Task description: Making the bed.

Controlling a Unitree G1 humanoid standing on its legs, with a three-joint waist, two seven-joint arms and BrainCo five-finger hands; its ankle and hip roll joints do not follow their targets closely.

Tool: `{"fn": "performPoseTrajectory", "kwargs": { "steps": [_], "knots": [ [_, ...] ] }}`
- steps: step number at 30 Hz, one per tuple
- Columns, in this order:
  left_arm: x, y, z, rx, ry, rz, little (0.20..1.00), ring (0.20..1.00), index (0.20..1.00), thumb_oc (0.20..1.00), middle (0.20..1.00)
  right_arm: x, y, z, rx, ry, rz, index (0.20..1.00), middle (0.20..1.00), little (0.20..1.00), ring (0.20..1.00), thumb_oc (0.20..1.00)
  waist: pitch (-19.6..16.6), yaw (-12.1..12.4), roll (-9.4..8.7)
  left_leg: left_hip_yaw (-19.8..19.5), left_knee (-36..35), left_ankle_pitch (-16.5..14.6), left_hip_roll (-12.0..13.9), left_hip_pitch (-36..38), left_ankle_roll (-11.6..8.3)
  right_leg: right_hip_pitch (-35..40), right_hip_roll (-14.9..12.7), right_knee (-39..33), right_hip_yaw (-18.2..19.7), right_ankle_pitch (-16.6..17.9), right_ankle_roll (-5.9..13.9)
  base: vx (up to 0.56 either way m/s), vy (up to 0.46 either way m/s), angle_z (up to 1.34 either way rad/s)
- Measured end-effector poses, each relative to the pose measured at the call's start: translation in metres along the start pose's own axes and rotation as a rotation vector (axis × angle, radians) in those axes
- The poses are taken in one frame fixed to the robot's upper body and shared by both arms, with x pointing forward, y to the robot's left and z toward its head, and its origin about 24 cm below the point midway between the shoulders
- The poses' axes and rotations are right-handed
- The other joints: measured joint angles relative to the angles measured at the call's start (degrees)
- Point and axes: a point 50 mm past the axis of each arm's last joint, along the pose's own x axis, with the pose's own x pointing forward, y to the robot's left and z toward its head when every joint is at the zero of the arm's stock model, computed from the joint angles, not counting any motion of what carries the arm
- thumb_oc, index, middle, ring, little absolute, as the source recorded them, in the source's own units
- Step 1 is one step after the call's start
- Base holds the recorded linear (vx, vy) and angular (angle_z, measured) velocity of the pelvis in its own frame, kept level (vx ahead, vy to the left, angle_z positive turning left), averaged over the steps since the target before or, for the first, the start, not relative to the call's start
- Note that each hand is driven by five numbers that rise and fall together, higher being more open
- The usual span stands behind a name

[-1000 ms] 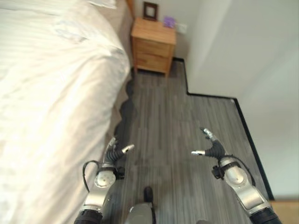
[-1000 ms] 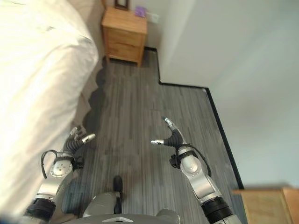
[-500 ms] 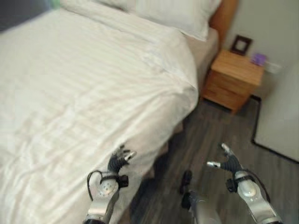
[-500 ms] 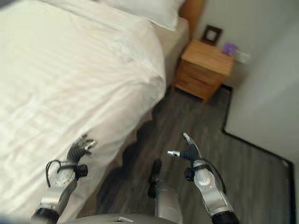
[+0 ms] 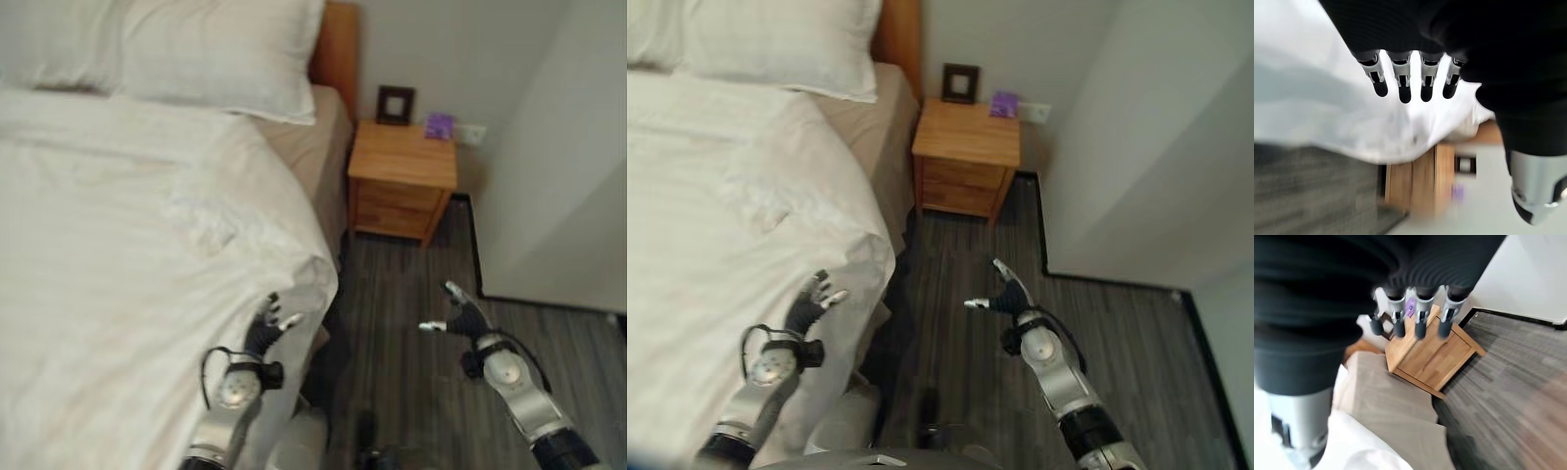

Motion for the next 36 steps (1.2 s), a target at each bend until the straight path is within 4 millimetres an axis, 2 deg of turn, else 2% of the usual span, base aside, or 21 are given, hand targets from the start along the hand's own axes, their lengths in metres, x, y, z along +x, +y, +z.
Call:
{"fn": "performPoseTrajectory", "kwargs": {
  "steps": [2,4,5,6,8,9,12,15,18,21,23,24,25,26,27,28,31,32,33,35,36],
  "knots": [
    [0.001,-0.012,0.003,-0.019,-0.015,-0.050,1.000,1.000,1.000,1.000,1.000,-0.011,0.005,-0.013,-0.006,0.045,0.022,1.000,1.000,1.000,1.000,1.000,-0.73,-1.99,3.49,2.04,-7.33,1.24,1.35,-0.22,-1.36,4.26,1.44,-1.81,-1.09,-2.27,1.35,0.28,-0.030,-0.11],
    [0.006,-0.018,0.012,-0.049,-0.045,-0.062,1.000,1.000,1.000,1.000,1.000,-0.025,0.015,-0.027,0.009,0.102,0.044,1.000,1.000,1.000,1.000,1.000,-1.69,-1.84,4.80,15.72,-2.83,1.60,5.99,-2.28,-1.03,6.87,3.14,2.93,-1.35,-7.33,4.68,0.50,-0.050,0.21],
    [0.010,-0.016,0.024,-0.047,-0.089,-0.062,1.000,1.000,1.000,1.000,1.000,-0.028,0.021,-0.027,0.024,0.109,0.054,1.000,1.000,1.000,1.000,1.000,-2.29,-3.13,2.09,21.27,-2.23,1.69,6.79,-2.70,-1.19,4.82,2.93,10.52,-3.73,-11.65,4.00,0.42,0.045,0.55],
    [0.008,-0.009,0.037,-0.017,-0.147,-0.066,1.000,1.000,1.000,1.000,1.000,-0.024,0.028,-0.019,0.047,0.078,0.065,1.000,1.000,1.000,1.000,1.000,-3.42,-0.98,-4.53,23.39,-2.83,2.98,1.62,-2.34,1.89,5.84,-0.70,7.19,-4.07,-14.77,3.16,0.43,0.110,0.61],
    [0.006,-0.008,0.033,-0.006,-0.135,-0.069,1.000,1.000,1.000,1.000,1.000,-0.017,0.025,-0.010,0.049,0.045,0.054,1.000,1.000,1.000,1.000,1.000,-2.99,-1.37,-2.12,20.53,-6.15,8.67,0.86,1.88,7.93,8.89,0.03,7.22,-6.25,-13.40,5.69,0.34,0.076,0.12],
    [0.005,-0.003,0.031,0.021,-0.119,-0.062,1.000,1.000,1.000,1.000,1.000,-0.012,0.030,-0.001,0.065,0.014,0.061,1.000,1.000,1.000,1.000,1.000,-3.20,-1.34,-2.60,20.70,-9.13,8.30,-1.32,5.47,8.39,7.06,-1.91,16.79,-6.92,-14.54,8.27,0.30,0.043,0.11],
    [0.008,0.002,0.039,0.058,-0.142,-0.064,1.000,1.000,1.000,1.000,1.000,-0.011,0.035,0.009,0.066,-0.021,0.066,1.000,1.000,1.000,1.000,1.000,-3.06,-2.11,-1.86,17.93,-12.49,9.65,-0.81,9.94,9.48,-3.01,-7.57,43.15,-10.67,-10.07,15.28,0.21,0.006,0.50],
    [0.008,0.000,0.043,0.084,-0.156,-0.084,1.000,1.000,1.000,1.000,1.000,-0.008,0.026,0.013,0.041,-0.043,0.041,1.000,1.000,1.000,1.000,1.000,-2.59,-4.13,-0.26,12.10,-12.99,6.54,-0.16,13.54,11.17,-12.68,-12.70,49.91,-8.47,-10.45,15.98,0.29,-0.140,0.93],
    [0.005,-0.001,0.038,0.073,-0.140,-0.086,1.000,1.000,1.000,1.000,1.000,-0.007,0.021,0.007,0.042,-0.018,0.019,1.000,1.000,1.000,1.000,1.000,-1.62,-4.17,2.19,8.90,-13.88,5.16,1.66,16.27,6.74,-15.02,-20.34,26.55,-10.46,-5.90,14.66,0.30,-0.413,0.53],
    [0.003,0.005,0.035,0.031,-0.126,-0.065,1.000,1.000,1.000,1.000,1.000,-0.008,0.022,0.002,0.044,0.005,0.019,1.000,1.000,1.000,1.000,1.000,-1.61,-4.34,1.29,5.42,-13.89,3.98,3.24,16.63,3.25,-10.95,-21.85,6.48,-6.99,0.66,13.99,0.28,-0.448,0.75],
    [0.006,0.013,0.033,0.032,-0.115,-0.032,1.000,1.000,1.000,1.000,1.000,-0.009,0.024,-0.001,0.048,0.020,0.024,1.000,1.000,1.000,1.000,1.000,-1.55,-4.90,0.19,-0.21,-13.50,3.42,5.79,16.46,0.27,-4.02,-19.35,-4.52,10.21,7.03,14.78,0.32,-0.705,1.32],
    [0.008,0.016,0.032,0.024,-0.110,-0.017,1.000,1.000,1.000,1.000,1.000,-0.010,0.026,-0.009,0.049,0.054,0.025,1.000,1.000,1.000,1.000,1.000,-1.95,-5.05,-1.15,-3.53,-13.45,3.27,6.67,15.50,-3.27,-0.91,-18.84,-1.85,14.79,6.41,16.47,0.28,-0.711,1.75],
    [0.014,0.009,0.033,-0.016,-0.115,-0.014,1.000,1.000,1.000,1.000,1.000,-0.012,0.020,-0.020,0.036,0.098,0.012,1.000,1.000,1.000,1.000,1.000,-1.72,-5.39,0.52,-5.76,-13.07,3.11,9.83,14.16,-4.72,-1.12,-15.78,0.84,14.75,-0.20,18.47,0.19,-0.522,1.40],
    [0.013,0.001,0.026,-0.055,-0.085,-0.024,1.000,1.000,1.000,1.000,1.000,-0.015,0.011,-0.024,0.019,0.111,-0.009,1.000,1.000,1.000,1.000,1.000,-1.53,-4.95,3.27,-5.15,-12.73,4.41,13.33,12.66,-3.38,-1.98,-11.92,2.48,13.15,-0.05,16.05,0.15,-0.510,0.95],
    [0.008,0.001,0.022,-0.063,-0.075,-0.034,1.000,1.000,1.000,1.000,1.000,-0.015,0.009,-0.024,0.008,0.113,-0.012,1.000,1.000,1.000,1.000,1.000,-1.41,-5.09,3.92,-3.17,-13.28,7.23,14.51,12.27,-2.28,-2.20,-10.55,2.98,12.58,-0.77,15.20,0.13,-0.514,0.60],
    [0.001,0.002,0.012,-0.080,-0.042,-0.020,1.000,1.000,1.000,1.000,1.000,-0.016,0.011,-0.026,0.003,0.124,-0.002,1.000,1.000,1.000,1.000,1.000,-1.34,-4.99,4.60,0.08,-14.42,13.02,16.46,12.50,0.32,-1.53,-8.45,2.98,10.25,-0.95,13.39,0.12,-0.531,0.51],
    [-0.006,0.016,-0.005,-0.109,0.009,0.061,1.000,1.000,1.000,1.000,1.000,-0.015,0.012,-0.027,-0.022,0.125,0.014,1.000,1.000,1.000,1.000,1.000,-1.62,-6.31,4.18,2.14,-13.70,21.34,17.22,11.86,-1.72,0.36,-6.19,4.13,7.42,-2.82,9.97,0.05,-0.385,0.52],
    [-0.005,0.021,-0.008,-0.159,0.019,0.119,1.000,1.000,1.000,1.000,1.000,-0.015,0.009,-0.026,-0.032,0.118,0.012,1.000,1.000,1.000,1.000,1.000,-1.93,-6.80,4.62,3.20,-11.53,24.60,17.67,9.05,-0.60,0.67,-4.33,4.19,5.53,-4.21,8.62,-0.13,-0.670,1.44],
    [0.003,0.016,0.003,-0.223,-0.021,0.126,1.000,1.000,1.000,1.000,1.000,-0.017,0.006,-0.028,-0.026,0.127,-0.005,1.000,1.000,1.000,1.000,1.000,-1.60,-8.00,2.20,5.89,-6.81,26.31,15.67,2.48,-1.45,1.09,-6.19,2.85,1.49,-3.81,7.31,-0.15,-0.443,1.44],
    [0.003,0.018,0.004,-0.245,-0.026,0.134,1.000,1.000,1.000,1.000,1.000,-0.013,0.008,-0.021,-0.031,0.098,0.014,1.000,1.000,1.000,1.000,1.000,-1.64,-6.31,1.43,10.32,-3.05,26.60,12.57,1.67,-0.84,0.96,-6.88,2.58,0.16,-3.23,6.09,-0.08,-0.304,0.84],
    [0.002,0.021,0.004,-0.252,-0.029,0.149,1.000,1.000,1.000,1.000,1.000,-0.011,0.008,-0.010,0.005,0.053,-0.004,1.000,1.000,1.000,1.000,1.000,-1.67,-7.33,1.34,15.44,2.23,19.50,11.17,0.18,-0.95,2.34,-8.24,1.06,-1.96,-2.28,5.53,0.02,-0.359,0.59]
  ]
}}
